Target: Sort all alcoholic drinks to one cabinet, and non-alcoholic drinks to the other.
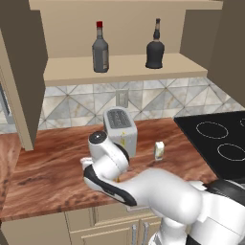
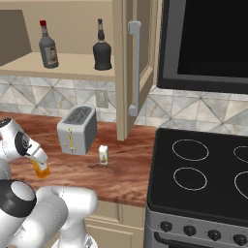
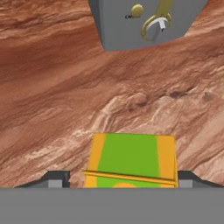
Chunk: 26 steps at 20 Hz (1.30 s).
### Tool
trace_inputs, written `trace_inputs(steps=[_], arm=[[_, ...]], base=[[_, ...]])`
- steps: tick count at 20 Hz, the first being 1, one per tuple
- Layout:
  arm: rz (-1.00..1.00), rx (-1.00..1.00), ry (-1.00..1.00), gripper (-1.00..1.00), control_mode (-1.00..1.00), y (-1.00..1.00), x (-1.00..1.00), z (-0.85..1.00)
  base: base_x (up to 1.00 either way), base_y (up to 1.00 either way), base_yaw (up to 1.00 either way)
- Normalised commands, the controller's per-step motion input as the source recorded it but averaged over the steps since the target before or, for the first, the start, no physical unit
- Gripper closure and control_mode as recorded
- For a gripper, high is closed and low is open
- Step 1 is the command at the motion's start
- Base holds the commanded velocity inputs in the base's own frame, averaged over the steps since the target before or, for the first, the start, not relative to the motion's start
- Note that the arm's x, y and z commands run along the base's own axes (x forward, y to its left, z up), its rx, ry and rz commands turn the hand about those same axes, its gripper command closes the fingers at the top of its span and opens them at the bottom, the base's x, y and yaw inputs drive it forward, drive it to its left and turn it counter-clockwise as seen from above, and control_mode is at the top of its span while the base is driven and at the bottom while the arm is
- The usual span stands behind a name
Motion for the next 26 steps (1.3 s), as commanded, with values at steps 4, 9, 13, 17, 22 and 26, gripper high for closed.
trace_inputs(steps=[4,9,13,17,22,26], arm=[[-0.01,0.00,0.00,1.00,-1.00,-0.01,-0.01,-0.08],[0.00,0.00,0.00,1.00,-1.00,-0.07,-0.02,-0.03],[0.00,0.00,0.01,1.00,-1.00,-0.05,0.00,-0.03],[0.00,0.00,0.00,1.00,-1.00,-0.16,0.00,0.00],[0.12,-0.01,-0.10,1.00,-1.00,-0.27,-0.26,0.23],[0.26,-0.03,-0.21,1.00,-1.00,-0.34,-0.38,0.32]], base=[[0.00,0.00,0.00],[0.00,0.00,0.00],[0.00,0.00,0.00],[0.00,0.00,0.00],[0.00,0.00,0.00],[0.00,0.00,0.00]])
